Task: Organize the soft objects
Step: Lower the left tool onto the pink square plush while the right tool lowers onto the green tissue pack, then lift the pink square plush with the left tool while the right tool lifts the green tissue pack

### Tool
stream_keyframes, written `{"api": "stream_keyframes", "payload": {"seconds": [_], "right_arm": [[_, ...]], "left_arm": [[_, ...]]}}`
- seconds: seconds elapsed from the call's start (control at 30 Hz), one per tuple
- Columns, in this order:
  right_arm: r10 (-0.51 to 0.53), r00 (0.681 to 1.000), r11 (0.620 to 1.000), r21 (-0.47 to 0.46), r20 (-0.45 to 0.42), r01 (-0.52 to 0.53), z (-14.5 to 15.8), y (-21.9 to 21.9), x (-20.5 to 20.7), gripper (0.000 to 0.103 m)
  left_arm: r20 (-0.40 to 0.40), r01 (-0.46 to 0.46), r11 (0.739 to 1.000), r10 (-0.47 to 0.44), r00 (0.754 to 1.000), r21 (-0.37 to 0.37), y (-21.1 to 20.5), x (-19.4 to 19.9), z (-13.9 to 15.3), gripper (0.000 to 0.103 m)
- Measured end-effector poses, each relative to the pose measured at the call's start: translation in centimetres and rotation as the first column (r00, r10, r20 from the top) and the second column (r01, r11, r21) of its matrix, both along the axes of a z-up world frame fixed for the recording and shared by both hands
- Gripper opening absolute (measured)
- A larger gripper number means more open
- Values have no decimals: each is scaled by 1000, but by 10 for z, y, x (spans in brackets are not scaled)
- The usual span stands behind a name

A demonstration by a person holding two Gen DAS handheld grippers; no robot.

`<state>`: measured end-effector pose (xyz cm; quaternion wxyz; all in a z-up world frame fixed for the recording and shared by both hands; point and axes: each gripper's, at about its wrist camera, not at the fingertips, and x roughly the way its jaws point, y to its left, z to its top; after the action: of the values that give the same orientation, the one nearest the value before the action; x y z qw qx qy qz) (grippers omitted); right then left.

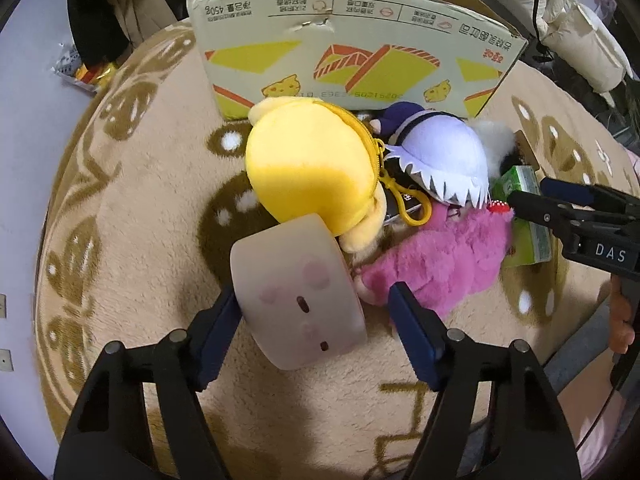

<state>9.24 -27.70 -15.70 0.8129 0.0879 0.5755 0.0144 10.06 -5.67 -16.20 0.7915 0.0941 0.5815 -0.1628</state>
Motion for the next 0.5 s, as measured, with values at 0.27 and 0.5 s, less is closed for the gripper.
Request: {"api": "stream_keyframes", "payload": {"seconds": [0.27, 0.5], "right_arm": [[25, 1000, 999, 24, 5, -25, -1, 7, -1, 45], [31, 999, 999, 36, 13, -31, 2, 10, -5, 35]], "left_arm": [[0, -36, 999, 36, 999, -10, 8, 1, 1, 50], [15, -35, 999, 34, 999, 6, 6, 0, 2, 47]]}}
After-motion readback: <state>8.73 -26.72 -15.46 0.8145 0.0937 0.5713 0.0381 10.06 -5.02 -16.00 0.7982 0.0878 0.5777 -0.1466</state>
